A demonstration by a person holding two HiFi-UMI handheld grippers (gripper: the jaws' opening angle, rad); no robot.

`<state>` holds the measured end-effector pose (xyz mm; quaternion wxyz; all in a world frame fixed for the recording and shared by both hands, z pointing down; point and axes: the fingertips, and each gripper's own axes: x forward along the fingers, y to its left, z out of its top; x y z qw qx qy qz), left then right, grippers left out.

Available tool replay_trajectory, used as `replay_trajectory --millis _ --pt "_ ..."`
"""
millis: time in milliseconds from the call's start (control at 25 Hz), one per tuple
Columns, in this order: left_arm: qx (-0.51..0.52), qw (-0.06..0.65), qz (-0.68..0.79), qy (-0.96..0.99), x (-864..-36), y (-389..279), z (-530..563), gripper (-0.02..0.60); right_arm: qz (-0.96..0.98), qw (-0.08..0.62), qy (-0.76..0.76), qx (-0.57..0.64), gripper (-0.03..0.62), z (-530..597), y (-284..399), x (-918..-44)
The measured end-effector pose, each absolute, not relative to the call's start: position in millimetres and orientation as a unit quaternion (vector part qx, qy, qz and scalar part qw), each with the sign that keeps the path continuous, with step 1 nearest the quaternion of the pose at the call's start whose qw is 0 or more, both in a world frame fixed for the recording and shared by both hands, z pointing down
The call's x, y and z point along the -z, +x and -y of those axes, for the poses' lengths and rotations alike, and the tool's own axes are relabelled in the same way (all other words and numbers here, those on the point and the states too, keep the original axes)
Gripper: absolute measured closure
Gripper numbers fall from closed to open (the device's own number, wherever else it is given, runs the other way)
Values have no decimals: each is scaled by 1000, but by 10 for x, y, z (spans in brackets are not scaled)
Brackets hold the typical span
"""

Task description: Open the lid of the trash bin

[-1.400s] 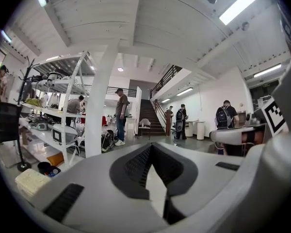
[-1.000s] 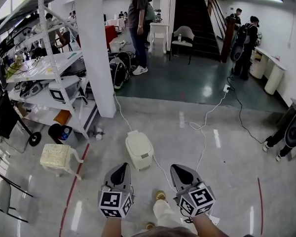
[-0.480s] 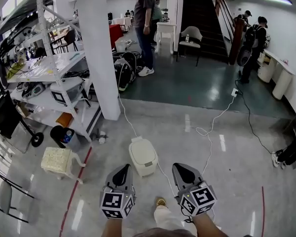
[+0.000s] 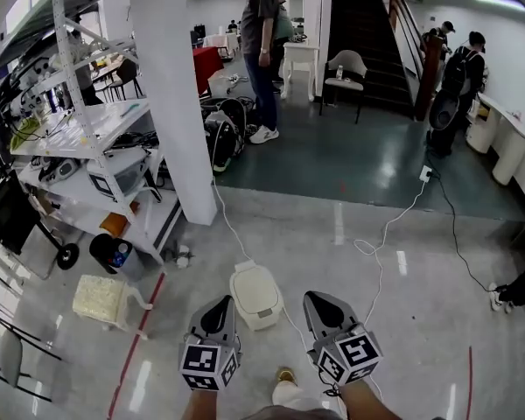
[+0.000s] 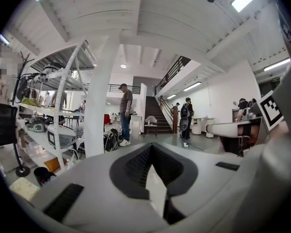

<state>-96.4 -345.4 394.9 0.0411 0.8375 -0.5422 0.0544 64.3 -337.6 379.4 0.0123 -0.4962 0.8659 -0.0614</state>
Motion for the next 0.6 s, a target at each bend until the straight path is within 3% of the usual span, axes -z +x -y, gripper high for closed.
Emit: replay_trajectory --millis 600 --pt "-42 24 583 811 -3774 -1077 4676 595 -888 11 -456 54 559 4693 589 -3760"
